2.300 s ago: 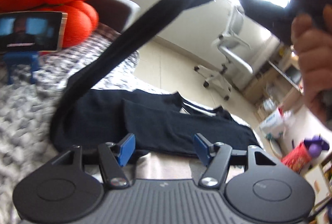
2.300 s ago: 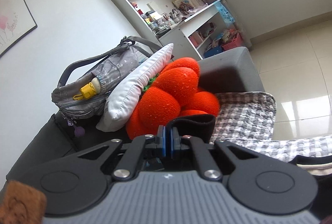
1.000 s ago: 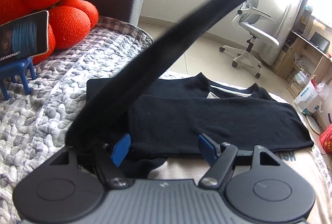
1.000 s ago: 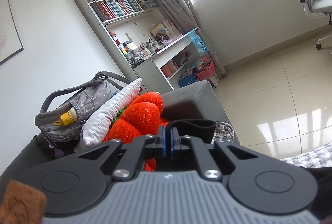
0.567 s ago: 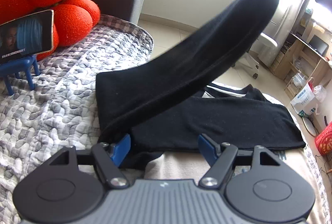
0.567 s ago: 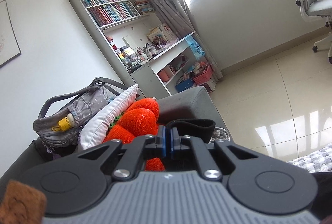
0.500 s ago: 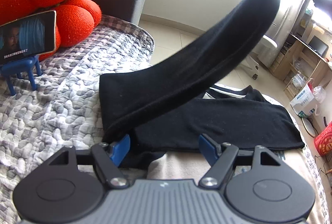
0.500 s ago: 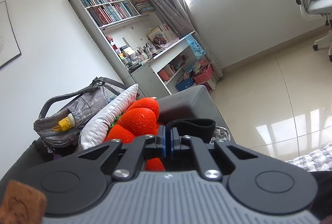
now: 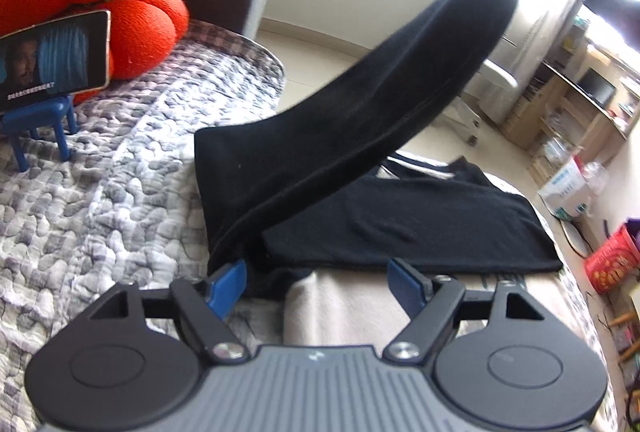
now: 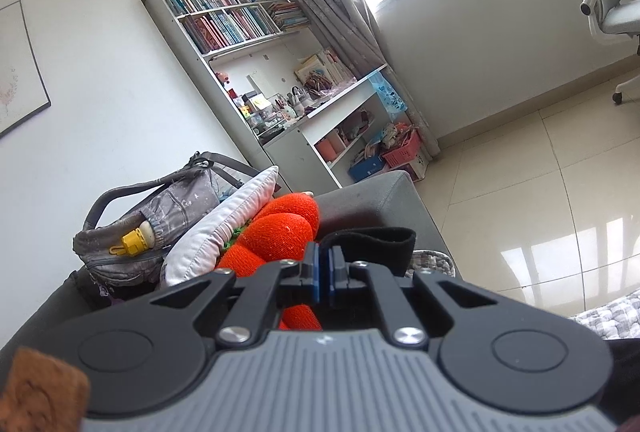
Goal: Fold clothes
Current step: 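Lift the black strip high with the right gripper and swing it over the shirt, then lower the strip onto the folded shirt and open the right gripper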
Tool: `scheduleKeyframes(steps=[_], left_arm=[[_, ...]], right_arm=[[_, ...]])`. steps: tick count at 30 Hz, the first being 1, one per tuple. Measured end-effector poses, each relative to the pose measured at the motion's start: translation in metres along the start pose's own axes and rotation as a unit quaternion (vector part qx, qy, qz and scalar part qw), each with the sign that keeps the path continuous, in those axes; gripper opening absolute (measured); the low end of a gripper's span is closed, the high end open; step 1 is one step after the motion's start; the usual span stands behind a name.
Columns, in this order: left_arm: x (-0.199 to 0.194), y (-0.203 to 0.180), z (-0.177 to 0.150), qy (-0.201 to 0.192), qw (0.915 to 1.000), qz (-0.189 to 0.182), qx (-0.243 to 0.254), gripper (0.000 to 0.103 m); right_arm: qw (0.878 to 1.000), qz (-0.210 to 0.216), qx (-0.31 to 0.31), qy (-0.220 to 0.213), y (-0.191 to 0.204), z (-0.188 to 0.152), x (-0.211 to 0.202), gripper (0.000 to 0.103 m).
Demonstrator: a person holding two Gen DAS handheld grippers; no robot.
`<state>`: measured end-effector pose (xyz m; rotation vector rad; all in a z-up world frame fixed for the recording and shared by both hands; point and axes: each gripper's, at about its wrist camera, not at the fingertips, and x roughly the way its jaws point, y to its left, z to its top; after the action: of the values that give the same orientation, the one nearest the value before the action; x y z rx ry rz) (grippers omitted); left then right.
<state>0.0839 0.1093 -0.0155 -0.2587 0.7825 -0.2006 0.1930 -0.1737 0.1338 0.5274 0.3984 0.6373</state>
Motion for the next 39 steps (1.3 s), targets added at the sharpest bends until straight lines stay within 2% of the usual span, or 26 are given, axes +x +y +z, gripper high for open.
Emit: scheduleKeyframes(steps=[5, 10, 15, 17, 24, 30, 35, 39], left_arm=[[-0.004, 0.002, 0.001, -0.006, 0.9997, -0.026, 0.002, 0.080], [-0.003, -0.007, 0.001, -0.013, 0.9993, -0.025, 0.025, 0.080], [-0.005, -0.009, 0.003, -0.015, 0.9984, -0.035, 0.043, 0.080], [-0.011, -0.004, 0.005, -0.013, 0.9971, -0.052, 0.054, 0.080], [-0.018, 0.033, 0.011, -0.028, 0.9976, -0.063, 0.002, 0.081], [-0.005, 0.036, 0.025, -0.067, 0.9924, -0.085, -0.059, 0.081], [0.023, 0.019, 0.035, -0.068, 0.9969, -0.025, -0.030, 0.079], [0.037, 0.017, 0.037, -0.058, 0.9979, 0.004, -0.027, 0.079]], right_arm=[[1.000, 0.002, 0.004, -0.007, -0.001, 0.004, -0.003, 0.006], [1.000, 0.006, 0.014, -0.022, -0.003, 0.013, -0.012, 0.006], [0.999, -0.005, 0.020, -0.028, -0.013, 0.014, -0.028, 0.006], [0.999, -0.019, 0.019, -0.020, -0.023, 0.009, -0.034, 0.006], [0.997, -0.068, 0.025, -0.002, -0.058, -0.012, -0.057, 0.006], [0.993, -0.112, 0.039, 0.010, -0.084, -0.029, -0.070, 0.006], [0.988, -0.149, 0.037, 0.026, -0.105, -0.040, -0.079, 0.006], [0.981, -0.184, 0.024, 0.051, -0.122, -0.050, -0.082, 0.006]])
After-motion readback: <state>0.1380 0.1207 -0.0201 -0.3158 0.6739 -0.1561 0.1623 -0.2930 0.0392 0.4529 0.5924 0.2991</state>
